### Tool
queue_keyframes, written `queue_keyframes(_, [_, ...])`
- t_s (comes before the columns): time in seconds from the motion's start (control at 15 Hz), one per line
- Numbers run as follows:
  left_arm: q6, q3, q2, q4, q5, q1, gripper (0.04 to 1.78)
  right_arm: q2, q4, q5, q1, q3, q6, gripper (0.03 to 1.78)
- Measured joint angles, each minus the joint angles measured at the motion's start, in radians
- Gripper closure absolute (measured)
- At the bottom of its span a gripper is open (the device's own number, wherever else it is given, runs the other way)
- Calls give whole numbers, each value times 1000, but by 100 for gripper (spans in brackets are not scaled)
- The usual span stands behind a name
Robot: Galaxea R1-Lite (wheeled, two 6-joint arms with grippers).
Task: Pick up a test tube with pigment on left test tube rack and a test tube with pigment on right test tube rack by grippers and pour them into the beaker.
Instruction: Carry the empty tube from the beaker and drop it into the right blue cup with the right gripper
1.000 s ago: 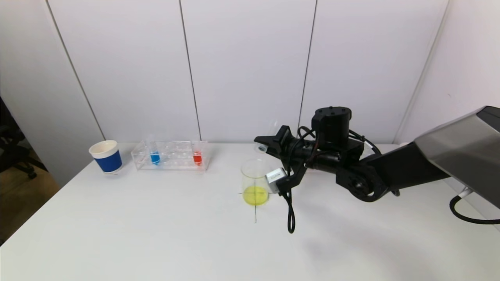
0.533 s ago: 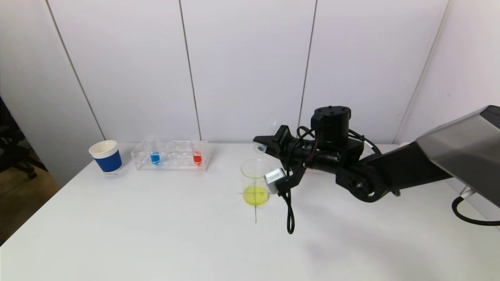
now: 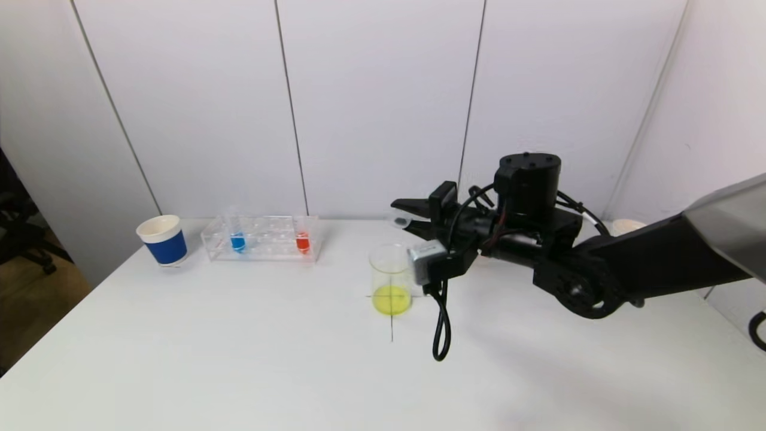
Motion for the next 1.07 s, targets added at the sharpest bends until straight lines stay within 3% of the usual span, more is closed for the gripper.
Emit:
queue_keyframes(0.2, [0, 0, 0, 0, 0, 0, 6, -55, -4, -10, 3, 14, 137, 135])
queue_keyframes(0.33, [0, 0, 0, 0, 0, 0, 6, -88, -4, -41, 2, -4, 220, 135])
queue_keyframes(0.8, [0, 0, 0, 0, 0, 0, 6, -158, -5, -268, -7, -101, 605, 135])
queue_keyframes(0.93, [0, 0, 0, 0, 0, 0, 6, -180, 4, -316, -13, -110, 696, 135])
queue_keyframes(1.07, [0, 0, 0, 0, 0, 0, 6, -204, 40, -335, -37, -117, 772, 135])
